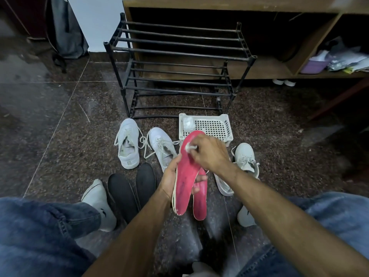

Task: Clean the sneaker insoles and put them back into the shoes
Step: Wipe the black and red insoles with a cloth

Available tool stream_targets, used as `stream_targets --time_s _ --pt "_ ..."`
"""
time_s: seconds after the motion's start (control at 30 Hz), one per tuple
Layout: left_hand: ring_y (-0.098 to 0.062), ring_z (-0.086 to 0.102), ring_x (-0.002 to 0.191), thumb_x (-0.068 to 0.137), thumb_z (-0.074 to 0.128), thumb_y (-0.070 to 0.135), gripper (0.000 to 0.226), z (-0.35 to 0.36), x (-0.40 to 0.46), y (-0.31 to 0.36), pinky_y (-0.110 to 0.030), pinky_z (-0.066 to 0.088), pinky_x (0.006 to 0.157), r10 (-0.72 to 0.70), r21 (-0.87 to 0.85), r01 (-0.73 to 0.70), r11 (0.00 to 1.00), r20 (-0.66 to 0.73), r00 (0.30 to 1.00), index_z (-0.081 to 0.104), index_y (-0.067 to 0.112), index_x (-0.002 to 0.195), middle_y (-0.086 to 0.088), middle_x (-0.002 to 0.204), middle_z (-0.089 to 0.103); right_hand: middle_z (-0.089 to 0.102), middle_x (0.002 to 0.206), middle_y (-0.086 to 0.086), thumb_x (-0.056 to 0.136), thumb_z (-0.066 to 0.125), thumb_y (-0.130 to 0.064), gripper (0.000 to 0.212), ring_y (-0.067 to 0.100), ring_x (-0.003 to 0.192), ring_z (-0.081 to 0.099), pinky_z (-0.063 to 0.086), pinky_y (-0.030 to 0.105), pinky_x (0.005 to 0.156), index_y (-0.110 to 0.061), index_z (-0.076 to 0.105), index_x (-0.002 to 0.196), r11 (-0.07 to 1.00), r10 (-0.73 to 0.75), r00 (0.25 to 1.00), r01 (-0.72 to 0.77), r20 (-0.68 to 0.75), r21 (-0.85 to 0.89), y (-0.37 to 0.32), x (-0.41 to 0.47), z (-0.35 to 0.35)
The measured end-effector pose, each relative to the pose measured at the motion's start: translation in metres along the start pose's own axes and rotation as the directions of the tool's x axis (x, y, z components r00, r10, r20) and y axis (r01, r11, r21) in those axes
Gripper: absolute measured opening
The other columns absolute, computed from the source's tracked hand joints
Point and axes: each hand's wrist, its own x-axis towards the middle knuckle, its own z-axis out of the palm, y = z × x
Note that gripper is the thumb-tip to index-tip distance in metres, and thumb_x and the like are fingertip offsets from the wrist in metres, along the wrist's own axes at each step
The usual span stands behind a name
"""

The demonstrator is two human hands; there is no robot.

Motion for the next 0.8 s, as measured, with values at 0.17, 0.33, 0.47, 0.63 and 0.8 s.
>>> stream_targets --time_s 0.17,0.33,0.47,0.63,0.8 --pt "-0.031 0.066 0.084 0.076 0.063 0.037 0.052 0.002 -0.001 0.000 -0.045 0.054 0.076 0.096 0.076 -0.086 0.993 -0.135 0.986 0.065 0.004 0.116 -0.016 0.097 0.067 0.069 0.106 -0.008 0.088 0.064 -0.027 0.013 0.016 0.092 0.063 0.046 0.029 0.076 -0.025 0.073 0.097 0.992 0.006 0.998 -0.014 0.062 0.126 0.005 -0.002 -0.010" --pt "-0.032 0.063 0.099 0.089 0.049 0.053 0.060 0.012 0.001 0.002 -0.046 0.050 0.089 0.188 0.001 -0.192 0.981 -0.216 0.958 0.058 0.010 0.130 -0.017 0.110 0.064 0.068 0.088 -0.017 0.081 0.069 -0.031 0.008 0.006 0.074 0.058 0.041 0.024 0.068 -0.028 0.073 0.087 0.970 -0.093 0.978 0.046 0.188 0.239 0.000 -0.020 0.006" --pt "-0.034 0.064 0.102 0.096 0.036 0.058 0.063 0.007 -0.002 0.003 -0.046 0.053 0.088 0.171 -0.051 -0.180 0.982 -0.156 0.973 0.060 0.010 0.129 -0.019 0.114 0.064 0.068 0.090 -0.010 0.084 0.062 -0.033 0.010 0.014 0.082 0.062 0.047 0.031 0.072 -0.027 0.070 0.088 0.994 -0.065 0.991 0.054 0.116 0.100 -0.007 -0.023 0.005" --pt "-0.034 0.067 0.095 0.092 0.037 0.060 0.064 0.001 -0.016 0.005 -0.048 0.054 0.080 0.154 -0.099 -0.161 0.982 -0.076 0.985 0.066 0.011 0.121 -0.018 0.114 0.067 0.067 0.071 -0.014 0.079 0.074 -0.031 0.009 0.010 0.063 0.062 0.051 0.031 0.063 -0.027 0.070 0.086 0.897 0.103 0.985 -0.151 0.135 0.416 -0.014 -0.017 0.008" --pt "-0.030 0.068 0.076 0.085 0.048 0.055 0.063 0.006 -0.017 0.010 -0.040 0.056 0.065 0.150 -0.050 -0.156 0.986 -0.109 0.983 0.067 0.005 0.118 -0.017 0.098 0.070 0.064 0.056 0.002 0.083 0.072 -0.002 0.008 0.011 0.037 0.046 0.040 0.021 0.038 -0.007 0.066 0.081 0.522 0.074 0.936 -0.331 0.344 0.786 -0.012 -0.015 0.000"
